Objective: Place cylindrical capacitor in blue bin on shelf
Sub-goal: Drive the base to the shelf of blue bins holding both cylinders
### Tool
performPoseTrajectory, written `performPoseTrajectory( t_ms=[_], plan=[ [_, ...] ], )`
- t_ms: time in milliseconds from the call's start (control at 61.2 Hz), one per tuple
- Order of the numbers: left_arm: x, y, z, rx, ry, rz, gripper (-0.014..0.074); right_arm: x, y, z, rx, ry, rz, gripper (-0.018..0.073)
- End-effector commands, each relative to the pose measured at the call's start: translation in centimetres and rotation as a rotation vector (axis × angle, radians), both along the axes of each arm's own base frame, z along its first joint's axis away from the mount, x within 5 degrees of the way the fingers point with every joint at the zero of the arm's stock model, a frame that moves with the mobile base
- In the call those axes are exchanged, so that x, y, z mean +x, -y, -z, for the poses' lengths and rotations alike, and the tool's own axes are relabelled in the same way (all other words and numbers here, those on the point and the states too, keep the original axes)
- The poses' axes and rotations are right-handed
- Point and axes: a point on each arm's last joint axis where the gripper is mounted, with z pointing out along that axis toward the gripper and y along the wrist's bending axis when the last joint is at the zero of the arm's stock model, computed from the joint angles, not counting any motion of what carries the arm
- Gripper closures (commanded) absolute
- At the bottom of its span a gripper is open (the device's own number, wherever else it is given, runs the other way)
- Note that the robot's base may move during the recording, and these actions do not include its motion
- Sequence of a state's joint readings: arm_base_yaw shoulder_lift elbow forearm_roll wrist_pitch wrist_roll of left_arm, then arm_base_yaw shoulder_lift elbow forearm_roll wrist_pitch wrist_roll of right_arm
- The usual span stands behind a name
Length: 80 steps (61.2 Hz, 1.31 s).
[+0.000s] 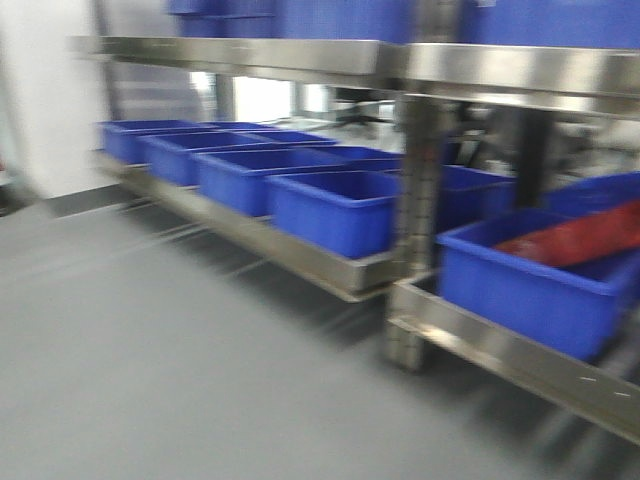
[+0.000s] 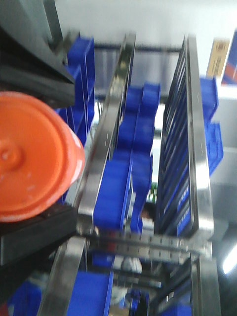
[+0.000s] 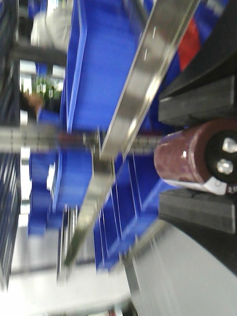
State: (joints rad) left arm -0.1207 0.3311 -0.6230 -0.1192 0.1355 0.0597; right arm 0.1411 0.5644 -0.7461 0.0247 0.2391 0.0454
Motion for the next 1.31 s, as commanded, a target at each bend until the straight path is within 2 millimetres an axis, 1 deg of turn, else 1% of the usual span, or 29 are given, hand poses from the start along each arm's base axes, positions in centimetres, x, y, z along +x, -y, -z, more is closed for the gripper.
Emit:
performPoseTrajectory(
  t_ms=[0, 1291],
  plan=[
    [-0.22, 0.0, -0.23, -0.011, 0.025, 0.007, 0.0707, -0.09, 0.03, -0.15, -0.004, 0.024, 0.002, 0.0722],
    [-0.22, 0.0, -0.23, -0.011, 0.025, 0.007, 0.0707, -0.09, 0.03, -0.15, -0.004, 0.024, 0.002, 0.0722]
  ],
)
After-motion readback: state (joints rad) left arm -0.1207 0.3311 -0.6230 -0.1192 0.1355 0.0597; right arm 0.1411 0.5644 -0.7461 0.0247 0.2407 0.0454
